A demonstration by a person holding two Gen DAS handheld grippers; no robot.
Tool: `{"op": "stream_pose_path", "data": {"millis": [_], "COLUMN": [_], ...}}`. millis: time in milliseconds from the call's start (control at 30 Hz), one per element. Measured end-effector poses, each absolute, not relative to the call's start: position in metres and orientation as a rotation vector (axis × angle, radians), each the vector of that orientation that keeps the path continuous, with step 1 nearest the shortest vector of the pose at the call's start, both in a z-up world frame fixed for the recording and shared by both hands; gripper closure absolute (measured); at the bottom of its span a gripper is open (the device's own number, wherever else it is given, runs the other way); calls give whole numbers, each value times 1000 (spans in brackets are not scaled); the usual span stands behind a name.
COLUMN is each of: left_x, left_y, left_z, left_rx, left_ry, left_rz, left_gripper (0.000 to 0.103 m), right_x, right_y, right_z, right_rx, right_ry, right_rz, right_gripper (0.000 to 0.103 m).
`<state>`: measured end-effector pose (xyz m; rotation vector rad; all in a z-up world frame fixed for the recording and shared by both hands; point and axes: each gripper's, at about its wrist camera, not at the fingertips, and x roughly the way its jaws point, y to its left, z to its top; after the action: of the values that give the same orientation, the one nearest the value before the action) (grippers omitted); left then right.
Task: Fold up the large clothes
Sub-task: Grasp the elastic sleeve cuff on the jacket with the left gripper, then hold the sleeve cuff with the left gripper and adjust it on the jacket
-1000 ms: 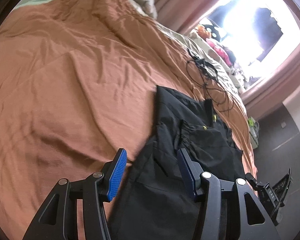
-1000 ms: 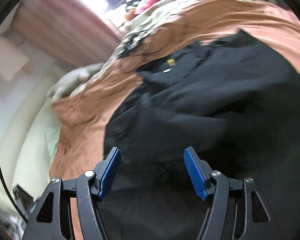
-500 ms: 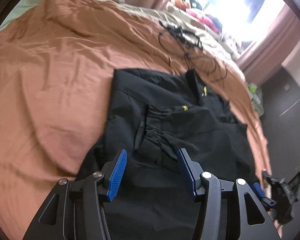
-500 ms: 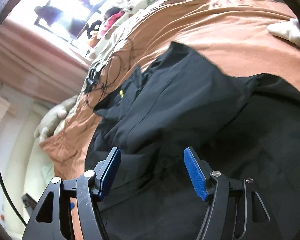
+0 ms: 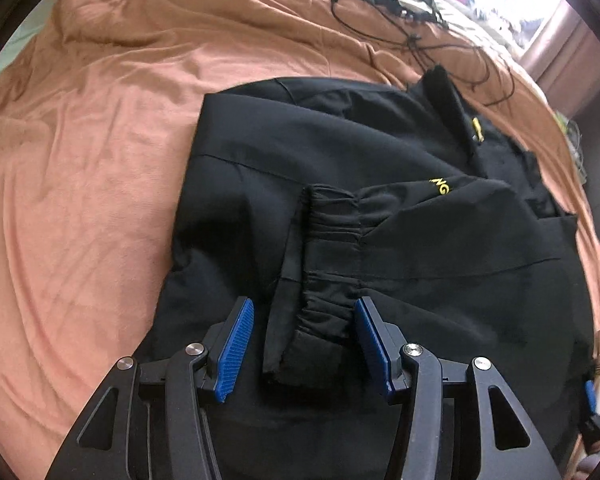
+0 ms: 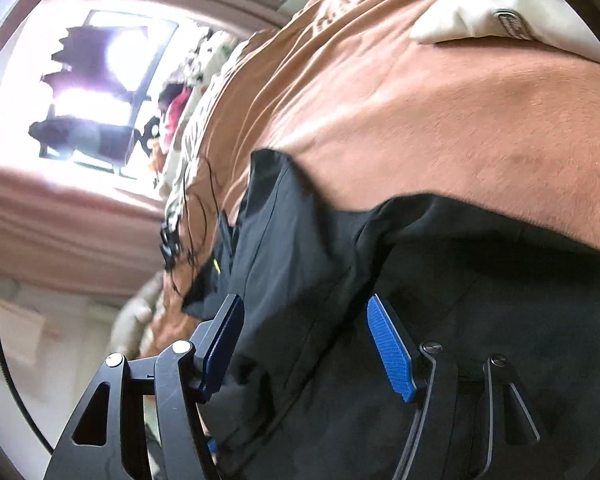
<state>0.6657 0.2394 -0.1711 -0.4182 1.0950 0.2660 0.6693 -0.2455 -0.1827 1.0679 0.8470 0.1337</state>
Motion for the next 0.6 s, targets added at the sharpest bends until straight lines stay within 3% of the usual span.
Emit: {"op": "stream_pose_path", "data": {"millis": [100, 133, 200, 267, 433, 600], "left_x": [668, 669, 667, 662, 637, 616], "left_y": [234, 232, 229, 228, 237, 251], "left_z": [-173, -173, -168, -157, -115, -97], "left_rx": [-384, -388, -361, -355, -362, -369], "left_ry": [1097, 1101, 1111, 1101, 1027, 995], "left_rz": [279, 261, 273, 263, 240, 276], "left_gripper": [54, 65, 74, 91, 94, 94], "right_x": [673, 673, 676, 680, 685, 689], "right_y": [-252, -253, -254, -255, -255, -255], "right_z": [-193, -195, -201, -205, -207, -210], "right_rx": [1122, 1129, 1145, 1152, 1132, 1061], "right_ry": [845, 848, 853, 852, 854, 877], "right_rz": [133, 130, 120, 125, 117, 51], "right_gripper": [37, 37, 39, 43, 49, 78]}}
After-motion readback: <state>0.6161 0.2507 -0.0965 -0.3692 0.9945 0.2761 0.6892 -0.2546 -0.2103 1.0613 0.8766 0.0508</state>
